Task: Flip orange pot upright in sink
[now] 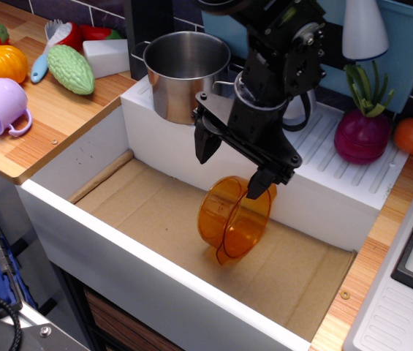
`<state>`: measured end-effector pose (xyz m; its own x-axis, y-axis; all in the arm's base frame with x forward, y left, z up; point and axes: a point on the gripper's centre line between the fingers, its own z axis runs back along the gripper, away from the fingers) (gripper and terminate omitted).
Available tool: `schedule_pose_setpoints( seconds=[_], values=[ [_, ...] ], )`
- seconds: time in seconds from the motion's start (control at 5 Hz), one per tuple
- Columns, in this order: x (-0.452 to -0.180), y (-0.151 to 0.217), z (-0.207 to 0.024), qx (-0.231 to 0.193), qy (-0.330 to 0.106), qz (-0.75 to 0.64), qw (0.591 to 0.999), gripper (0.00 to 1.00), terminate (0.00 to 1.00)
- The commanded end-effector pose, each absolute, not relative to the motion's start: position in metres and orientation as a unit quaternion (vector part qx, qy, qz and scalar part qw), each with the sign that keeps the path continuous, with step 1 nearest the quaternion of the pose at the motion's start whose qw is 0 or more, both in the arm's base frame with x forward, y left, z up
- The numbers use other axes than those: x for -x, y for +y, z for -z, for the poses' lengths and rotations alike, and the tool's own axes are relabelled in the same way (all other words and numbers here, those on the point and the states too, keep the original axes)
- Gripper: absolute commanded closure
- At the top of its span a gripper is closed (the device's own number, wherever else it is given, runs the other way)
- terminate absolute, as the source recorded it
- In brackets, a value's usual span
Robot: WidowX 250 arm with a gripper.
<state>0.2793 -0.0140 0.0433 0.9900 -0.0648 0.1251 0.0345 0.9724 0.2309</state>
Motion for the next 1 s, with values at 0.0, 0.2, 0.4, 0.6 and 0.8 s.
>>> schedule_pose_setpoints(
  seconds=[0.0, 0.2, 0.4, 0.6, 0.8],
  values=[
    [-0.279, -0.014, -0.043, -0.115, -0.066, 0.025, 0.991, 0.00, 0.00],
    [-0.283, -0.018, -0.038, -0.111, -0.075, 0.020, 0.991, 0.00, 0.00],
    [-0.286, -0.023, -0.030, -0.116, -0.089, 0.018, 0.989, 0.00, 0.00],
    [-0.283, -0.025, -0.019, -0.102, -0.106, 0.022, 0.989, 0.00, 0.00],
    [-0.281, -0.028, -0.011, -0.088, -0.119, 0.029, 0.988, 0.00, 0.00]
  ],
)
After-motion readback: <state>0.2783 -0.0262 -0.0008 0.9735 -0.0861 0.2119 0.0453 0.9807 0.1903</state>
